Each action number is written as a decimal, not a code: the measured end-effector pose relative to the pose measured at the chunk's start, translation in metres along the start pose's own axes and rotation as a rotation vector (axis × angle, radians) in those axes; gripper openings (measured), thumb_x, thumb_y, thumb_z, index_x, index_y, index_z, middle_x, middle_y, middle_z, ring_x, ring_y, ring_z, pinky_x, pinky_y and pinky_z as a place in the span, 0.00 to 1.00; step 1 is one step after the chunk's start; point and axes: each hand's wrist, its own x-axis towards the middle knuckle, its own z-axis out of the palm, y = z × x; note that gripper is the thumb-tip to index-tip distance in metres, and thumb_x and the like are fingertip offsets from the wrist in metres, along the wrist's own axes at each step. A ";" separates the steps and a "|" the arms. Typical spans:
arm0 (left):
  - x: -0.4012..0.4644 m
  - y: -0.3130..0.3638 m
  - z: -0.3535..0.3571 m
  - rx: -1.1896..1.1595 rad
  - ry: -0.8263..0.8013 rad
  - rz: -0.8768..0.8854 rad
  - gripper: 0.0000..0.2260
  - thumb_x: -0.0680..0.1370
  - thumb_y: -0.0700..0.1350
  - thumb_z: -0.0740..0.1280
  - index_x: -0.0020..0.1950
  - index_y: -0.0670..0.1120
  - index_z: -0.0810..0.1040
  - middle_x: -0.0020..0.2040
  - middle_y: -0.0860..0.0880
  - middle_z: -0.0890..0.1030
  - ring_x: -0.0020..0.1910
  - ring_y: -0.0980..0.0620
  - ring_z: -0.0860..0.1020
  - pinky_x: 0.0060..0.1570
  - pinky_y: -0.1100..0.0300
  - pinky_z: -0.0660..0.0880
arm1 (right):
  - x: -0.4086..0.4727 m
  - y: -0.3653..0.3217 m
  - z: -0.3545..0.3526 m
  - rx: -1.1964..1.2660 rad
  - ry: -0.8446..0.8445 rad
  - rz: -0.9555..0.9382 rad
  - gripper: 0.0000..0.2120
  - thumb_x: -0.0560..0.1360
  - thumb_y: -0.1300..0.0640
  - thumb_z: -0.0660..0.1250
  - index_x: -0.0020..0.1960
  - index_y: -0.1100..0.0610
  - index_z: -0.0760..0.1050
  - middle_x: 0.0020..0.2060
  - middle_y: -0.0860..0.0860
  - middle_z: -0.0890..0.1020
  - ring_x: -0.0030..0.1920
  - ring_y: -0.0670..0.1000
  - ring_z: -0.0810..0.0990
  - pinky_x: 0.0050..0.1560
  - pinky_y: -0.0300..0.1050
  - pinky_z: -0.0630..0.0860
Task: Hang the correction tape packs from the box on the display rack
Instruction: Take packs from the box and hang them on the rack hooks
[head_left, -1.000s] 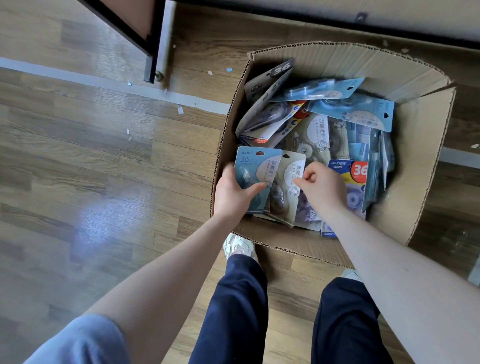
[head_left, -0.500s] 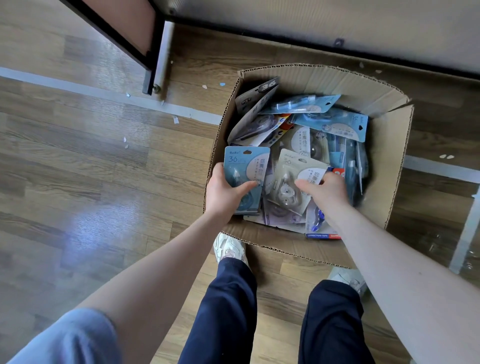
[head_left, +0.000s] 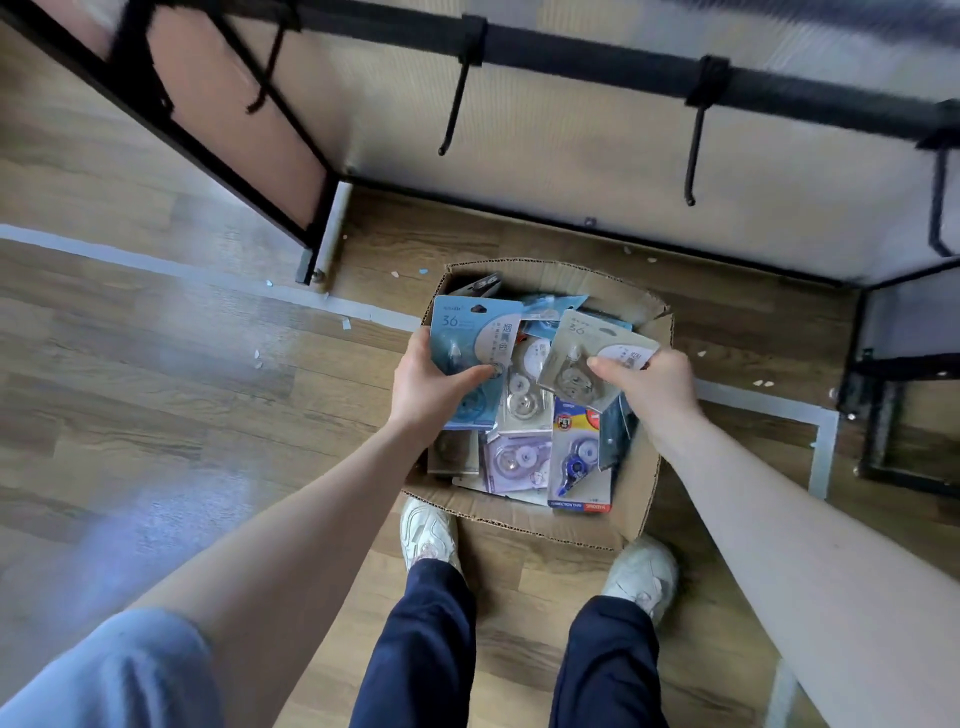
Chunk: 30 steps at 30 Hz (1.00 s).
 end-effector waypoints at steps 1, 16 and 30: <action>-0.005 0.012 -0.003 -0.004 -0.003 0.015 0.21 0.68 0.43 0.78 0.54 0.50 0.70 0.46 0.57 0.78 0.45 0.60 0.78 0.41 0.64 0.78 | -0.007 -0.012 -0.007 -0.001 -0.004 -0.024 0.08 0.69 0.62 0.75 0.42 0.51 0.79 0.41 0.47 0.82 0.44 0.46 0.81 0.48 0.44 0.77; -0.103 0.226 -0.086 -0.021 0.033 0.298 0.20 0.67 0.44 0.78 0.52 0.51 0.71 0.48 0.53 0.79 0.49 0.53 0.79 0.46 0.54 0.80 | -0.146 -0.224 -0.122 -0.023 0.048 -0.326 0.08 0.70 0.58 0.74 0.48 0.58 0.80 0.42 0.48 0.83 0.42 0.43 0.80 0.35 0.36 0.73; -0.192 0.374 -0.146 -0.163 0.059 0.533 0.22 0.65 0.44 0.80 0.52 0.48 0.73 0.48 0.51 0.80 0.47 0.53 0.80 0.43 0.55 0.80 | -0.249 -0.344 -0.183 0.048 0.142 -0.562 0.06 0.69 0.59 0.75 0.44 0.60 0.81 0.39 0.50 0.84 0.40 0.47 0.81 0.32 0.32 0.72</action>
